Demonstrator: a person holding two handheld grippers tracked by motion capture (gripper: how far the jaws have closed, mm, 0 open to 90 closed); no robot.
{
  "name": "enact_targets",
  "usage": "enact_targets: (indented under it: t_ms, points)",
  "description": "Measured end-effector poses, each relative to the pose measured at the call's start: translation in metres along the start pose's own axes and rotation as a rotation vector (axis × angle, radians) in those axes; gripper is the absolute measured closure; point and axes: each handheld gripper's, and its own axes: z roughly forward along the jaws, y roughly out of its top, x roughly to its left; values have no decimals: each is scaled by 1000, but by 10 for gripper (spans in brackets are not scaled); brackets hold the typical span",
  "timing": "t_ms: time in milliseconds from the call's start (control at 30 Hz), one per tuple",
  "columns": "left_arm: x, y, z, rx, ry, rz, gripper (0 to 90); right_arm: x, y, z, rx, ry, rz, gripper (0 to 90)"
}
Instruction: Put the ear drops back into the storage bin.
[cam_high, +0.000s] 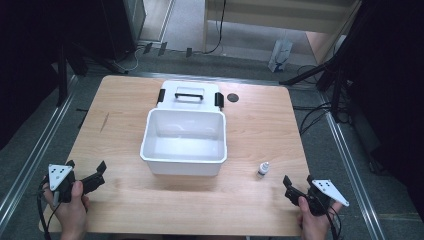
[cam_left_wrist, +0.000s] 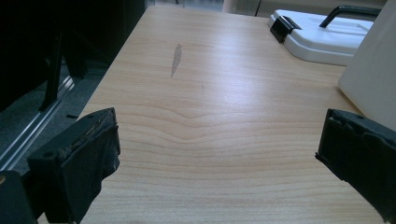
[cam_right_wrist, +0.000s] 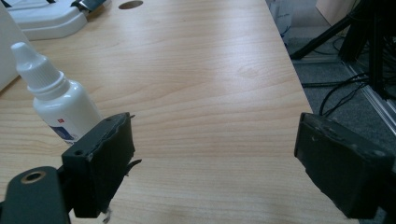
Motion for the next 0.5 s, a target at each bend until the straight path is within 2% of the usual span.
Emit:
enact_targets:
  t_ms: [67, 167, 233, 267, 300, 333, 367, 400, 467, 500]
  points:
    - [-3, 0, 0, 0, 0, 29, 0, 0, 3, 0, 23, 15, 1, 126]
    - [-4, 0, 0, -4, -4, 39, 0, 2, 7, 0, 38, 10, -22, 129]
    - [-5, 0, 0, -5, -5, 42, 0, 3, 13, -1, 52, 27, -40, 130]
    - [-5, 0, 0, -3, -9, 44, 0, 7, 20, -2, 74, 29, -73, 131]
    - [-5, 0, 0, -4, -11, 45, 0, 7, 20, -2, 74, 29, -73, 131]
    - [-5, 0, 0, -7, -11, 44, 0, 12, 27, -2, 106, 26, -115, 133]
    - [-5, 0, 0, -6, -11, 42, 0, 12, 27, -2, 106, 26, -115, 133]
    - [-5, 0, 0, -5, -12, 41, 0, 15, 31, -2, 124, 29, -137, 133]
    - [-4, 0, 0, -2, -13, 40, 0, 22, 42, -2, 174, 52, -187, 134]
    - [-4, 0, 0, 1, -15, 35, 0, 28, 50, -1, 217, 81, -236, 137]
